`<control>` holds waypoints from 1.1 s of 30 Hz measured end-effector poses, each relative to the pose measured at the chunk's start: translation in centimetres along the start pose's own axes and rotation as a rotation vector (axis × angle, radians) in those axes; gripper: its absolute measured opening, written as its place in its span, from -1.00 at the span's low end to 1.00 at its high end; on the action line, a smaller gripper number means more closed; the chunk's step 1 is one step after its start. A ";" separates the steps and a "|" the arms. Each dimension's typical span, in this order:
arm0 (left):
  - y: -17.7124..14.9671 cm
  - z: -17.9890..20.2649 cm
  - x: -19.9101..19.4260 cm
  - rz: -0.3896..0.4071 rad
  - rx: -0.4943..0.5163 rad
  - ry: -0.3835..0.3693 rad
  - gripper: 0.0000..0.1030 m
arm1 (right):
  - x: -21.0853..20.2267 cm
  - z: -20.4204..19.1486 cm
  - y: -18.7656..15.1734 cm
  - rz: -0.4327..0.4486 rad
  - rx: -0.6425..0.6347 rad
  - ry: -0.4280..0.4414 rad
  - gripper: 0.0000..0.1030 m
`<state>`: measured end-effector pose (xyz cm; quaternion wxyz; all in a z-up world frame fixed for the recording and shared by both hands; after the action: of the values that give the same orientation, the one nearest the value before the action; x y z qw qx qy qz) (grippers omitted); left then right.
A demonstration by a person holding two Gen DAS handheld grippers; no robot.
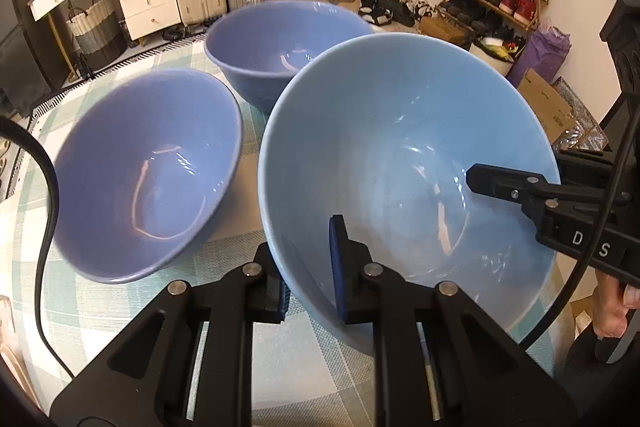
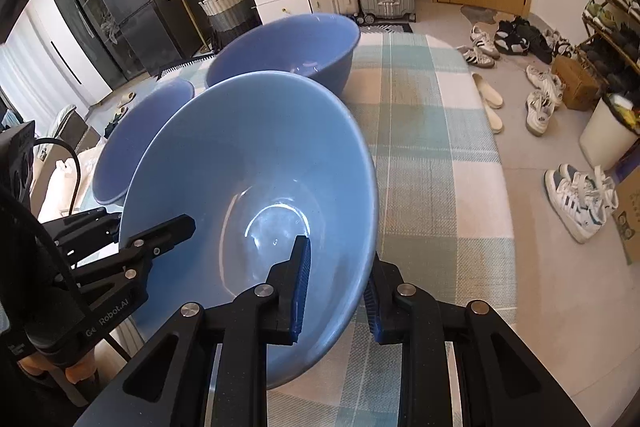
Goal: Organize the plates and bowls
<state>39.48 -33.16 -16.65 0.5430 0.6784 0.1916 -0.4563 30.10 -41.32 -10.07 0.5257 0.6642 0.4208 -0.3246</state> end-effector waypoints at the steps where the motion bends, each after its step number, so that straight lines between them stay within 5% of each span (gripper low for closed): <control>1: -0.1 -0.3 -0.6 0.008 -0.006 -0.001 -0.75 | -0.3 -0.2 0.1 0.006 -0.004 -0.001 -0.52; 23: 1.8 -10.2 -12.7 0.136 -0.111 0.119 -0.75 | -4.8 -10.2 4.5 0.088 -0.134 0.064 -0.52; 33: 1.3 -16.7 -15.3 0.126 -0.157 0.153 -0.75 | -4.1 -15.6 6.9 0.095 -0.187 0.091 -0.52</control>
<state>39.54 -14.83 -3.33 0.6057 0.6773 0.2248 -0.3518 34.37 -27.74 0.18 0.5806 0.6456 0.4406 -0.2280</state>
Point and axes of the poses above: each gripper's, at about its wrist camera, not at the fingertips, and x roughly the way its jaws point, z to its right, y to its top, the point moved 10 cm from there along x, roughly the way its jaws point, and after that the axes turned 6 degrees about x, right-handed, at the moved point
